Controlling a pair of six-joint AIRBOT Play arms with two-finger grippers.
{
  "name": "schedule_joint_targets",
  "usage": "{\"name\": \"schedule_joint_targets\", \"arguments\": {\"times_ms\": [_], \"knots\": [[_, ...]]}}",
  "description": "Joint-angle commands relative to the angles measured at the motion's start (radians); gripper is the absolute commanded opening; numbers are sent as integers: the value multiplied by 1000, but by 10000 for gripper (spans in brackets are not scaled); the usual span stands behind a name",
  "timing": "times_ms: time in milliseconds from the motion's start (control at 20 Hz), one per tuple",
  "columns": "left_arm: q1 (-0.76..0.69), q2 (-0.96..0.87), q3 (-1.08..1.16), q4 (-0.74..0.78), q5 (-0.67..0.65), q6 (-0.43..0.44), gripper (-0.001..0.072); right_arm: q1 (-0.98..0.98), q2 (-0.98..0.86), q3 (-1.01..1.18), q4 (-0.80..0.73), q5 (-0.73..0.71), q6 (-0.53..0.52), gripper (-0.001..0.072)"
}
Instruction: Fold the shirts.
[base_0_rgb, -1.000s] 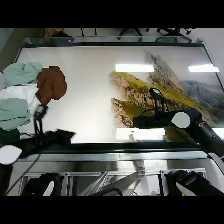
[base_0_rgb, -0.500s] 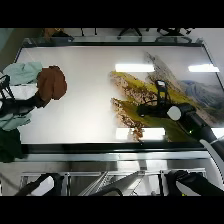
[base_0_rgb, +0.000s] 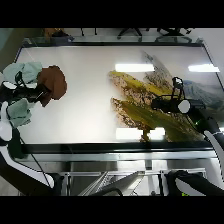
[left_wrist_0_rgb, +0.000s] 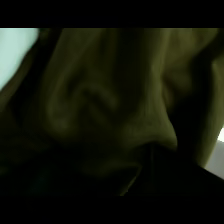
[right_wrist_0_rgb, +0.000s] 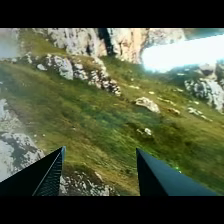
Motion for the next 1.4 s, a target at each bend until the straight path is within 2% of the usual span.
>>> {"name": "schedule_joint_targets", "arguments": {"times_ms": [0,50,150,200,250,300,500,600,700,850,1000,1050,1100,1150,1350], "knots": [[-21,-127,161,-14,-87,0,100,-9,-3,1,0,-1,-10,504],[-26,-140,196,-15,-126,6,9,-9,-3,1,0,-1,-10,504],[-43,-134,269,-23,-195,-1,8,-9,-3,1,1,-1,-10,501],[-55,-118,306,-23,-227,-1,8,-9,-3,1,2,6,-10,384],[-71,-91,343,-25,-260,-2,8,-10,-3,3,4,37,-10,131],[-92,-63,380,-27,-294,-2,7,-11,-3,7,4,77,-10,39],[-226,106,435,-216,-435,11,9,-67,1,60,4,236,-26,26],[-330,180,424,-226,-545,10,9,-113,2,95,10,304,-58,26],[-454,257,321,-224,-591,6,9,-157,2,107,57,362,-99,26],[-649,351,80,-223,-494,6,9,-184,1,106,163,440,-175,24],[-803,365,-99,-222,-371,8,17,-183,1,106,252,466,-222,35],[-832,354,-125,-222,-357,7,256,-183,1,106,280,469,-242,75],[-846,342,-134,-222,-355,6,650,-183,1,106,292,472,-253,285],[-845,325,-127,-222,-380,3,695,-183,-2,106,299,481,-262,419],[-752,301,-119,-181,-525,3,695,-184,-45,106,300,484,-288,408]]}}
